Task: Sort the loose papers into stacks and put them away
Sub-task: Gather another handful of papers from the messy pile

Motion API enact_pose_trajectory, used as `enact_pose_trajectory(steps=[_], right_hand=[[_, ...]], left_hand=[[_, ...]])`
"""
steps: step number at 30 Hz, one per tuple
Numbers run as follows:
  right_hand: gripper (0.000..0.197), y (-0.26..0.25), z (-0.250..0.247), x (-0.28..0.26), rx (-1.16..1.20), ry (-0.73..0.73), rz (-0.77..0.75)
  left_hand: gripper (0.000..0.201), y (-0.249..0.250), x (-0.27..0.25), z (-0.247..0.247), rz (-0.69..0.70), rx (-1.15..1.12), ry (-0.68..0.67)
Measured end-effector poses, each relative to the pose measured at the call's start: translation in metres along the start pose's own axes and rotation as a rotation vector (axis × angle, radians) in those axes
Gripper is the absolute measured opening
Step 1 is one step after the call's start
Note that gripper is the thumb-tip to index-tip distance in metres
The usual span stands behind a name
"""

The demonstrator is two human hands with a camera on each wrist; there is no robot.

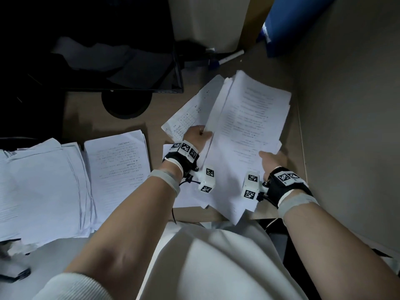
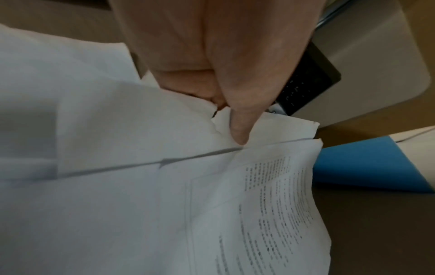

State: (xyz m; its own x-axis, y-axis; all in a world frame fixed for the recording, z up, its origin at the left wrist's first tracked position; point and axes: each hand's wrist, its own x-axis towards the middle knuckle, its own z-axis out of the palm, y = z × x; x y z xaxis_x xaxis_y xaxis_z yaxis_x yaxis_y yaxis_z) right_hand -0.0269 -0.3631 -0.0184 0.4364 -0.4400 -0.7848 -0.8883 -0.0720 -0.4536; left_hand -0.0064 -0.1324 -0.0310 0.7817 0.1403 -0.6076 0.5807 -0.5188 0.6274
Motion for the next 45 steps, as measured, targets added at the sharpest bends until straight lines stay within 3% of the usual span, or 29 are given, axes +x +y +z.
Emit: enact_pose_trajectory(steps=[4,6,7,11,14,18,21,23,25,28,30,33,36,37,39,42,45], right_hand=[[0.055,-0.010,0.015,0.006,0.040,-0.025,-0.016],[0.066,-0.005,0.023,0.036,-0.011,-0.020,-0.049],[0.072,-0.001,0.026,0.052,-0.042,-0.006,-0.045],[0.053,-0.029,0.030,0.036,-0.142,-0.049,0.059],[0.051,-0.048,0.037,0.019,-0.159,-0.120,0.134],[0.053,-0.050,0.045,0.015,-0.212,-0.140,0.145],[0.042,-0.045,0.044,0.016,-0.173,-0.099,0.071],[0.040,-0.045,0.039,0.012,-0.109,-0.065,0.050],[0.042,-0.045,0.033,0.011,-0.034,-0.038,0.008],[0.036,-0.048,0.020,0.003,0.084,-0.031,-0.056],[0.027,-0.050,0.011,-0.004,0.128,-0.048,-0.100],[0.029,-0.050,0.001,-0.004,0.191,-0.053,-0.142],[0.031,-0.059,-0.008,-0.014,0.240,-0.065,-0.169],[0.026,-0.063,-0.010,-0.020,0.248,-0.065,-0.179],[0.016,-0.073,-0.014,-0.032,0.246,-0.064,-0.217],[0.023,-0.082,-0.017,-0.044,0.270,-0.080,-0.324],[0.019,-0.083,-0.013,-0.047,0.283,-0.083,-0.384]], left_hand=[[0.034,0.017,0.018,-0.006,0.069,0.069,0.066],[0.025,0.023,0.035,-0.007,0.034,0.135,0.053],[0.029,0.022,0.045,-0.006,-0.003,0.174,0.044],[0.069,0.020,0.067,0.000,-0.130,0.380,0.004],[0.089,0.024,0.073,0.000,-0.200,0.240,-0.018],[0.097,0.027,0.076,0.010,-0.235,0.107,-0.162],[0.072,0.028,0.073,0.015,-0.208,0.193,-0.202],[0.059,0.028,0.069,0.013,-0.178,0.288,-0.105],[0.072,0.024,0.066,0.009,-0.193,0.223,-0.003],[0.093,0.020,0.059,0.007,-0.217,-0.060,0.008],[0.081,0.025,0.048,0.005,-0.162,-0.257,-0.035],[0.064,0.033,0.033,-0.001,-0.076,-0.352,-0.021],[0.086,0.038,0.019,-0.013,-0.024,-0.326,0.008],[0.085,0.040,0.017,-0.017,-0.018,-0.393,-0.017],[0.068,0.048,0.009,-0.029,0.010,-0.502,-0.093],[0.045,0.060,-0.003,-0.048,0.049,-0.385,-0.189],[0.039,0.066,-0.016,-0.058,0.053,-0.355,-0.155]])
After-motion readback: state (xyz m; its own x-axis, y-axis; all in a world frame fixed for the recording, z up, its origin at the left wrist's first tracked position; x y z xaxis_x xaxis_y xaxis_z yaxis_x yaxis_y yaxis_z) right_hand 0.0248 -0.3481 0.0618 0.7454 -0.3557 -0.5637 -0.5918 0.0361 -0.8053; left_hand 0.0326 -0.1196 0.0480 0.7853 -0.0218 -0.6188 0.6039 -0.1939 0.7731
